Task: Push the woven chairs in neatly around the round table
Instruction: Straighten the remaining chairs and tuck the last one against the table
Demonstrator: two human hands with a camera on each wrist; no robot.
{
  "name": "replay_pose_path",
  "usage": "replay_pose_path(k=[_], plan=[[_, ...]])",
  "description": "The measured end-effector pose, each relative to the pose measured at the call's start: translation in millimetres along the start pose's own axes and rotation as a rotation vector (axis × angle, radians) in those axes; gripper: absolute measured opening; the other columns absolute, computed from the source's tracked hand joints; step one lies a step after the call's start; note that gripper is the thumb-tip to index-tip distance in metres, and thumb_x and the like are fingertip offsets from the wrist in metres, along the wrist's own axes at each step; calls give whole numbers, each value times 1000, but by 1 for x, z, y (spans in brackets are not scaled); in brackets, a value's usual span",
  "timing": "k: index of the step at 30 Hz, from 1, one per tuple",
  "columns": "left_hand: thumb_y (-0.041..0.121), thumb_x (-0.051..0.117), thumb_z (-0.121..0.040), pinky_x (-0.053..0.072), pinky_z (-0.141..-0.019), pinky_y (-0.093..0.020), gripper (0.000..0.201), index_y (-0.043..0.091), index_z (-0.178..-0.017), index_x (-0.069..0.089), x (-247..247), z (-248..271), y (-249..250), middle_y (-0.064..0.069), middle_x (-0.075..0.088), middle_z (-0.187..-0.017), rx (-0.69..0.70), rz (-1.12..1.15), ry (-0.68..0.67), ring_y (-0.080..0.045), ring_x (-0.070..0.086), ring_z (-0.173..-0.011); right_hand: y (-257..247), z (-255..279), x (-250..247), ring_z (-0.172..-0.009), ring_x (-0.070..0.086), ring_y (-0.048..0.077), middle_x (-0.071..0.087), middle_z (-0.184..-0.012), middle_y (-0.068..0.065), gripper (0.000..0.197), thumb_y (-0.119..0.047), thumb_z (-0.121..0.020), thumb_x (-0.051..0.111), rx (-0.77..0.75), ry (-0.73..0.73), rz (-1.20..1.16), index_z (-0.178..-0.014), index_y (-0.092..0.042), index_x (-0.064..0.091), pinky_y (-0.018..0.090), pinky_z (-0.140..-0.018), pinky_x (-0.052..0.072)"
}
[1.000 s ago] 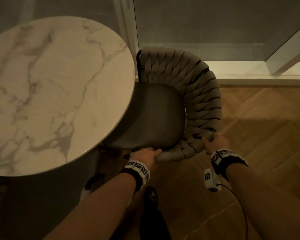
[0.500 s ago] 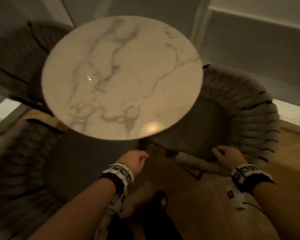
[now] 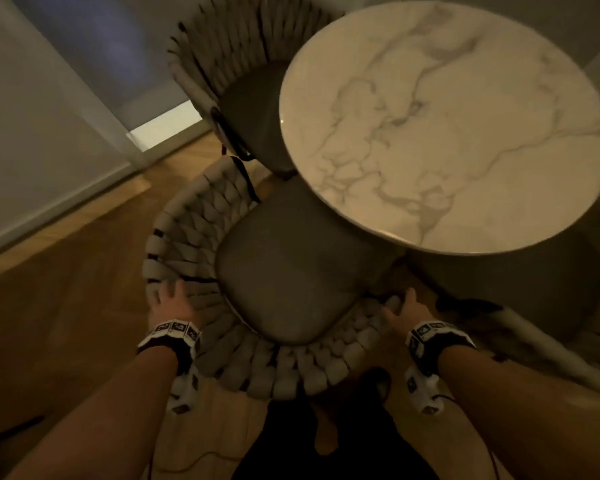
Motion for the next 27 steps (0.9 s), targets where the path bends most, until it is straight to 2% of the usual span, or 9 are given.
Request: replay_pose_path(k=[2,5,8,10,13,19,22,24,27], plan=[[32,48,-95,26,-115,-55,76,21,-152,0,9,-7,-22,-11,-2,-162,-111,109,-34,-42,11,-145,0,0,14,-119,52,40,42,-143,22,88,-49,-89,55,93,25,-61,-151,-8,7,44,-91,49],[33,57,-92,32,-110,-58,91,20,-151,-11,18,-10,-30,-19,7,-160,-191,306,-113,-46,28,-138,-5,3,26,-121,50,41,40,-143,23,86,-46,-87,62,174,52,-143,-146,-3,17,42,-86,47],[23,69,-85,37,-107,-54,96,10,-151,0,19,-12,-26,-29,25,-151,-181,306,-51,-48,38,-130,-10,3,25,-124,48,41,40,-143,24,81,-39,-89,63,183,73,-153,-144,0,19,43,-93,47],[23,70,-84,39,-105,-54,98,9,-151,0,16,-19,-27,-28,27,-150,-152,299,-49,-47,41,-128,-13,1,23,-123,49,41,41,-142,24,79,-38,-89,63,186,84,-161,-143,0,21,44,-94,47],[30,66,-85,40,-106,-54,102,16,-151,-11,10,-32,-23,-23,16,-156,-115,334,-105,-45,38,-132,-16,-2,18,-123,50,40,42,-142,23,75,-38,-89,62,204,101,-171,-143,-1,23,42,-92,47],[27,60,-90,40,-107,-49,91,21,-152,-7,1,-45,15,-20,11,-159,-36,308,-72,-40,34,-138,-1,-17,-4,-125,49,40,42,-143,23,80,-43,-89,60,208,153,-187,-146,-2,21,43,-95,45],[39,63,-85,32,-112,-49,98,23,-152,-7,2,-47,29,-16,2,-161,-20,301,-99,-39,24,-143,13,-22,-14,-124,50,38,45,-143,20,76,-47,-89,59,121,140,-203,-145,-6,27,43,-100,46],[51,60,-78,25,-115,-50,97,26,-152,3,4,-39,40,-14,-7,-161,-15,224,-113,-40,15,-146,29,-18,-26,-118,56,36,51,-139,17,70,-50,-89,55,68,134,-216,-144,-14,33,47,-97,49],[46,53,-87,18,-116,-59,69,28,-148,25,15,-18,54,-10,-13,-161,-11,47,-63,-41,2,-146,73,-7,-66,-111,59,33,57,-131,14,56,-45,-91,53,18,234,-108,-140,-19,40,39,-88,50]])
Point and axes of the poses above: each hand's wrist, its own z-axis away from the middle knuckle, its own x-axis out of the palm, y = z × x, the point moved 2 cm from there along -z, towards the middle knuckle
